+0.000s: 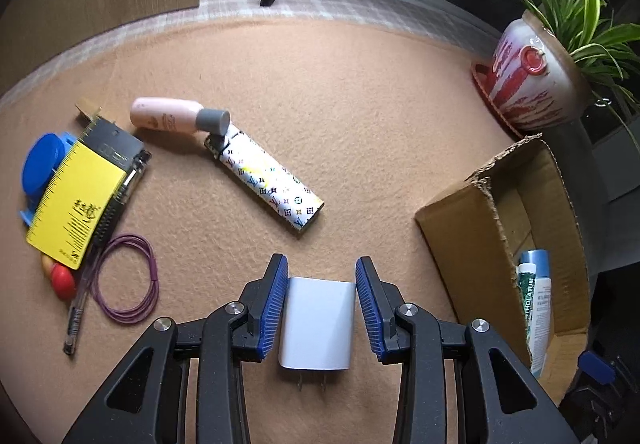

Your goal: Organize objects

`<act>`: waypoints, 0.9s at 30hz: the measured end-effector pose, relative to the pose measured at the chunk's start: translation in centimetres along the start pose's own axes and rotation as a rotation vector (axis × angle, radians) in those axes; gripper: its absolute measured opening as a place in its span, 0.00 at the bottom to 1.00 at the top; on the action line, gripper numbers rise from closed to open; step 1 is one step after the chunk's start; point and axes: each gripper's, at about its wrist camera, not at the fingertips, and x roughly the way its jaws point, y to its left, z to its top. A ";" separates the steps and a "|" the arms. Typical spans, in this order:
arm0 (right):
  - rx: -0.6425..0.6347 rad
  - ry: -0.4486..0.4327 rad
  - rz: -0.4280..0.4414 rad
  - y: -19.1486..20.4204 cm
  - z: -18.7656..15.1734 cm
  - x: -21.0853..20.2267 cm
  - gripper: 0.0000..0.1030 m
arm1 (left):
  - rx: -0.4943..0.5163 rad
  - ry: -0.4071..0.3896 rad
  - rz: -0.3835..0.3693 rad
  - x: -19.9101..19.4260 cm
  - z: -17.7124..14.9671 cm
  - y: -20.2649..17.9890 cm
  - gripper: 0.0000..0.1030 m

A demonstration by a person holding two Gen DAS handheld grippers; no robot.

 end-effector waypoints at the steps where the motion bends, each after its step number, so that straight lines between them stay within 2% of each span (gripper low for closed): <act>1: 0.000 0.000 0.003 0.1 0.0 0.0 0.45 | 0.002 0.000 -0.004 0.0 0.0 0.1 0.37; 7: -0.019 0.001 0.022 1.0 0.1 0.1 0.45 | 0.009 -0.001 0.010 -0.7 -1.3 0.7 0.37; 19: -0.121 0.038 0.088 5.9 -0.1 1.8 0.45 | -0.098 -0.038 0.037 -4.6 -9.1 4.3 0.37; 23: -0.179 0.046 0.076 8.4 -0.5 2.5 0.45 | -0.113 -0.043 0.058 -5.9 -11.4 5.3 0.37; 27: -0.227 0.041 0.047 10.5 -1.1 3.1 0.45 | -0.123 -0.066 0.076 -7.4 -12.3 6.2 0.37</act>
